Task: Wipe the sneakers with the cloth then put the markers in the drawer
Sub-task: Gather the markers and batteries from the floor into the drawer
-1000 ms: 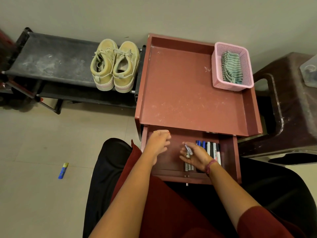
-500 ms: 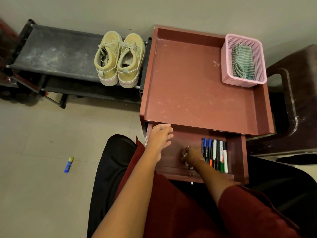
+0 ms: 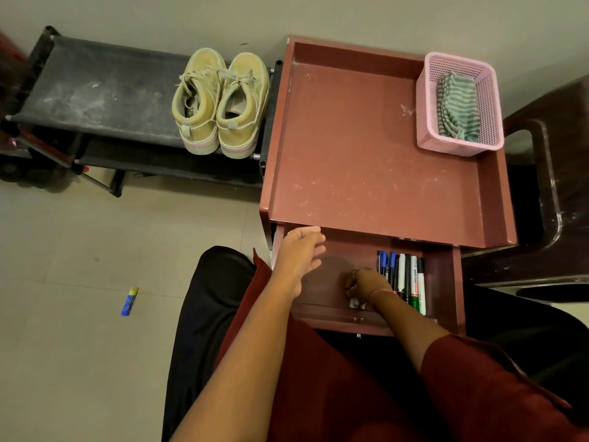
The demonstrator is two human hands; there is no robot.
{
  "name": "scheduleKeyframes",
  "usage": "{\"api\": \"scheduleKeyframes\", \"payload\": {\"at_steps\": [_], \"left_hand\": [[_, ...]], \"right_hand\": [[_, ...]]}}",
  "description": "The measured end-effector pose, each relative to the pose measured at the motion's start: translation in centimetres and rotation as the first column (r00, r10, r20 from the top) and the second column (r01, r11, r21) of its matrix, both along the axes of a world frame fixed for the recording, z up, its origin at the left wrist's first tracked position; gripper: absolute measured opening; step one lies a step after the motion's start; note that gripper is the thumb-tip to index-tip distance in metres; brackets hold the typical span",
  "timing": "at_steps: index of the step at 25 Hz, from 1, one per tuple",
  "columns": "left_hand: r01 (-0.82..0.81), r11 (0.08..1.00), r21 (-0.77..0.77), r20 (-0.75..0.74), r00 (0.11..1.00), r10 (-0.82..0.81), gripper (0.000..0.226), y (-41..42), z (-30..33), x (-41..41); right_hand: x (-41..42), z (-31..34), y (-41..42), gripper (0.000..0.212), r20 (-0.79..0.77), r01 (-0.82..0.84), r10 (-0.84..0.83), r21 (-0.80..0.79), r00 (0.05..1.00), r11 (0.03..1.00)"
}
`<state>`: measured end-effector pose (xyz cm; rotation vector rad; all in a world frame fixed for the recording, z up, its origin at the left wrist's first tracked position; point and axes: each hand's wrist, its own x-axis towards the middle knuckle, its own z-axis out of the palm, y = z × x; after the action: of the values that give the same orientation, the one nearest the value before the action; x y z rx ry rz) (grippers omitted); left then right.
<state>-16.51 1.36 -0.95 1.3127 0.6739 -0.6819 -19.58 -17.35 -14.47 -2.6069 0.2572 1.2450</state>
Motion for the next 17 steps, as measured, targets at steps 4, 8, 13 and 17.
{"api": "scheduleKeyframes", "payload": {"at_steps": [4, 8, 13, 17], "left_hand": [[0.005, 1.000, 0.003, 0.002, 1.000, -0.005, 0.027, -0.1, -0.1, 0.0], [0.004, 1.000, 0.010, 0.004, 1.000, -0.004, 0.028, -0.1, 0.0, 0.0], [0.007, 1.000, 0.008, 0.007, 1.000, -0.007, 0.028, -0.1, -0.1, 0.0], [0.009, 1.000, 0.011, 0.011, 1.000, -0.009, 0.027, -0.1, -0.2, 0.0]], "right_hand": [[0.5, 0.0, -1.2, 0.025, -0.040, -0.105, 0.105, -0.001, 0.994, 0.994], [0.9, 0.3, -1.7, 0.026, 0.002, -0.156, 0.157, -0.037, 0.988, 0.987], [0.6, -0.3, -1.8, 0.027, -0.024, -0.266, 0.265, -0.029, 0.964, 0.964], [1.4, 0.5, -1.3, 0.022, 0.034, -0.353, 0.352, 0.025, 0.935, 0.935]]}}
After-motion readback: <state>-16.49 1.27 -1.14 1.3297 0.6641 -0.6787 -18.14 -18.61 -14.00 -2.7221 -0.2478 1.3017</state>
